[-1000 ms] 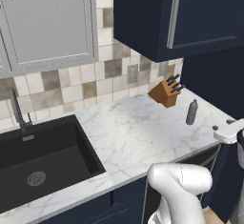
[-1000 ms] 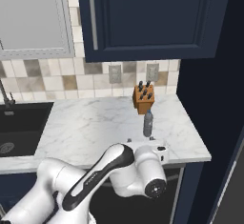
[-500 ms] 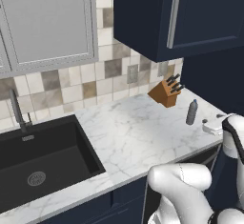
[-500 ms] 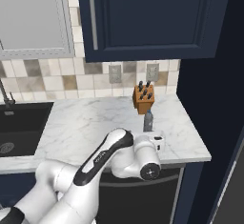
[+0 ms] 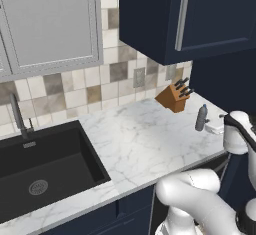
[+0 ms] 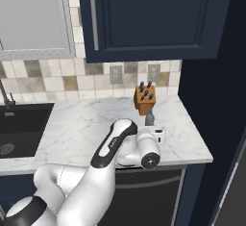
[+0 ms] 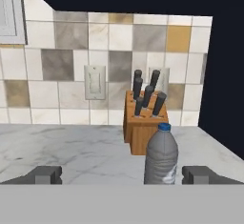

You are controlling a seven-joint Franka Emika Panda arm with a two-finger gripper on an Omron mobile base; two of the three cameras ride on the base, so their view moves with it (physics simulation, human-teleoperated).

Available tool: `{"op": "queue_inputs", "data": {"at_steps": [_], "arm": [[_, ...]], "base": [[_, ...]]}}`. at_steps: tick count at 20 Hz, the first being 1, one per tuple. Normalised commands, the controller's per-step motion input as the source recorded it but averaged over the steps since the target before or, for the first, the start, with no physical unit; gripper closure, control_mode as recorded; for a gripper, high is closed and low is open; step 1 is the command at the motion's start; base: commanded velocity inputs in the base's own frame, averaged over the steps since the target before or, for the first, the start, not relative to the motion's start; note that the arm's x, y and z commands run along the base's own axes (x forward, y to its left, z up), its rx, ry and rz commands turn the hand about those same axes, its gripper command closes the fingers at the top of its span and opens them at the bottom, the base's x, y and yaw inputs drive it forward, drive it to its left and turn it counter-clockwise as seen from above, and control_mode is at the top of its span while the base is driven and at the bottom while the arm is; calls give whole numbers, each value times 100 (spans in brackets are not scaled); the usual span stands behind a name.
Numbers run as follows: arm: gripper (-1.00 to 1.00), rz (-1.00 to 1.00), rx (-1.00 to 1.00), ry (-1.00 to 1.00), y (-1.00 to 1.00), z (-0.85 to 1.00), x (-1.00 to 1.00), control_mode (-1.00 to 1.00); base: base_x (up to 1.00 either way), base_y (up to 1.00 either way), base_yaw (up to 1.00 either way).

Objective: Take the bottled waters from the counter and place them in the freezer to freeze. Close the freezer door after placing the bottles.

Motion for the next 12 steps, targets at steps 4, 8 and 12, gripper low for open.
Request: {"op": "queue_inputs", "data": {"at_steps": [4, 8, 12], "arm": [[-100, 0, 0, 0, -7, -7, 45, -100], [-100, 0, 0, 0, -16, -9, 33, -100], [-100, 0, 0, 0, -19, -11, 6, -100]], "base": [[0, 0, 0], [0, 0, 0], [0, 0, 0]]}}
